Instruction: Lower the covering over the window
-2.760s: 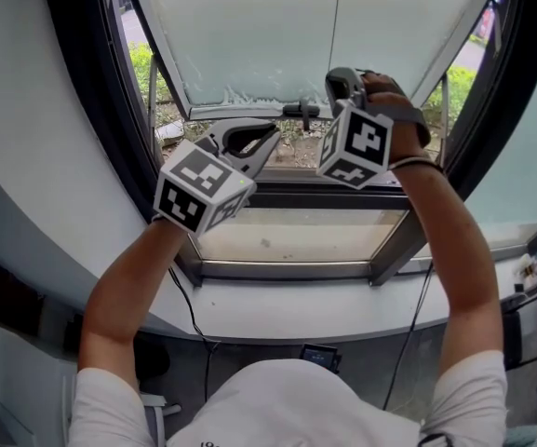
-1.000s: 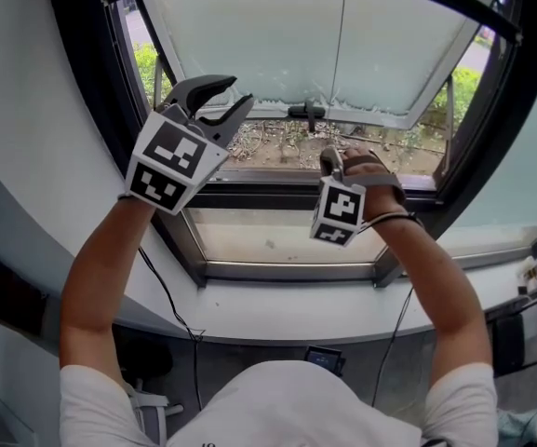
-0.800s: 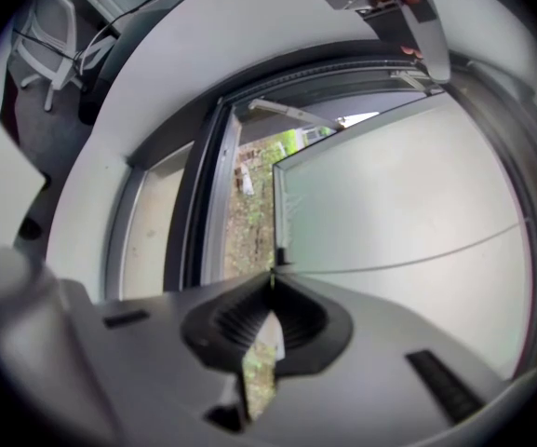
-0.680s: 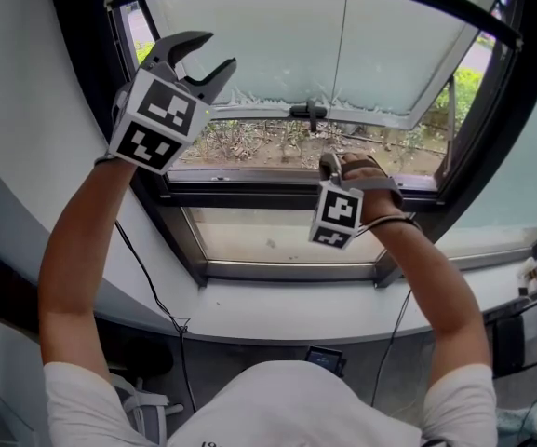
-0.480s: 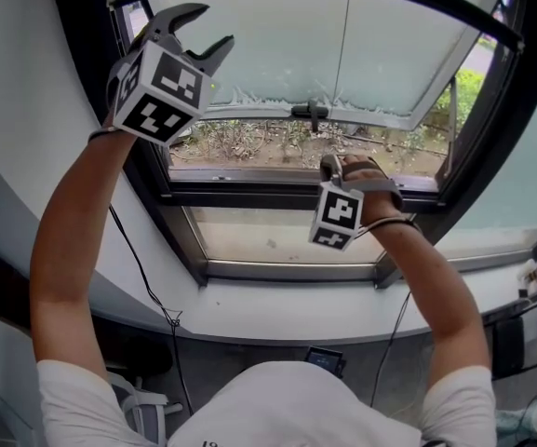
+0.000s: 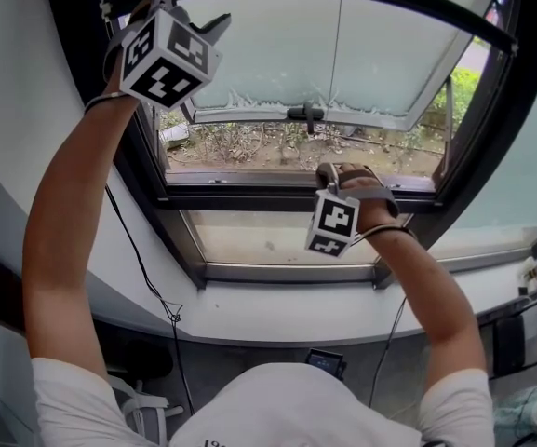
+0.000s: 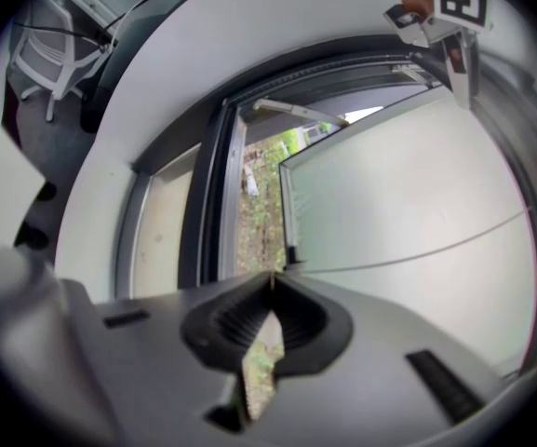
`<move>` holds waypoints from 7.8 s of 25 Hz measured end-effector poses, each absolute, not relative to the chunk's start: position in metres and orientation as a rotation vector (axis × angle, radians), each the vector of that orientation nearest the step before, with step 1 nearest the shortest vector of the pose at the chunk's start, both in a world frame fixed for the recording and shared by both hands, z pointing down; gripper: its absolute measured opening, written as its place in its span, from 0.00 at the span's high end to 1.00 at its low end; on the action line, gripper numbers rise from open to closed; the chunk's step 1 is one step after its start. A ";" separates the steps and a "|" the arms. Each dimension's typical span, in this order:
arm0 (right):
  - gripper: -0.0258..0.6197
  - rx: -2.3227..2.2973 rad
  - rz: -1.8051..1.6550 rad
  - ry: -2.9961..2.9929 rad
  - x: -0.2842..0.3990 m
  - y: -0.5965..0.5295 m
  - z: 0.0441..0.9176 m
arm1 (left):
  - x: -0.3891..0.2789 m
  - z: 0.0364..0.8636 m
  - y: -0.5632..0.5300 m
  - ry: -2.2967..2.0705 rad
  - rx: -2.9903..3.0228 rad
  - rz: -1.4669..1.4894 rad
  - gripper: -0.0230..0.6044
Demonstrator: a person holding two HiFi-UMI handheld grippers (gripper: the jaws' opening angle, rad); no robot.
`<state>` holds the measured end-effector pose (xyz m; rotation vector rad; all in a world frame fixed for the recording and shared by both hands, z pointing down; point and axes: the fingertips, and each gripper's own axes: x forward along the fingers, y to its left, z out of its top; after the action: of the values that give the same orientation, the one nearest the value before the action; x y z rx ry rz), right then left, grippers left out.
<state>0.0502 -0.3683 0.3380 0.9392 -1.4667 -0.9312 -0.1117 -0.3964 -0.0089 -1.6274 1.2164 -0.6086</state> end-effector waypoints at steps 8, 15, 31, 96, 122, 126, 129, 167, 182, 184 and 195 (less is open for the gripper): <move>0.92 0.902 -0.910 -1.472 0.050 -0.363 0.360 | -0.091 0.015 -0.409 1.134 -1.547 -0.728 0.55; 0.92 0.920 -0.910 -1.536 0.046 -0.364 0.372 | -0.091 0.037 -0.417 1.103 -1.525 -0.853 0.55; 0.92 1.131 -0.835 -1.779 0.039 -0.356 0.398 | -0.092 0.072 -0.416 1.149 -1.623 -0.917 0.55; 0.69 1.434 -1.189 -1.468 0.130 -0.385 0.201 | -0.088 0.211 -0.412 1.129 -1.734 -1.080 0.55; 0.78 1.335 -1.130 -1.358 0.145 -0.404 0.198 | -0.091 0.224 -0.410 1.114 -1.717 -1.151 0.55; 0.87 1.340 -1.138 -1.342 0.145 -0.404 0.194 | -0.091 0.226 -0.408 1.115 -1.736 -1.140 0.55; 0.87 1.316 -1.122 -1.341 0.145 -0.404 0.202 | -0.091 0.236 -0.408 1.108 -1.748 -1.160 0.55; 0.90 1.116 -0.915 -1.352 0.146 -0.405 0.322 | -0.093 0.353 -0.398 0.960 -1.862 -1.432 0.55; 0.90 1.090 -0.872 -1.363 0.146 -0.402 0.339 | -0.094 0.370 -0.395 0.931 -1.857 -1.483 0.55; 0.90 1.086 -0.867 -1.363 0.146 -0.402 0.341 | -0.094 0.372 -0.395 0.931 -1.855 -1.486 0.55; 0.90 1.016 -0.828 -1.358 0.146 -0.398 0.374 | -0.094 0.404 -0.390 0.894 -1.883 -1.549 0.55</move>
<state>0.1457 -0.3981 0.3741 1.0161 -1.3581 -0.8279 -0.0939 -0.3899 0.4037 -1.8829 0.8937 -1.5489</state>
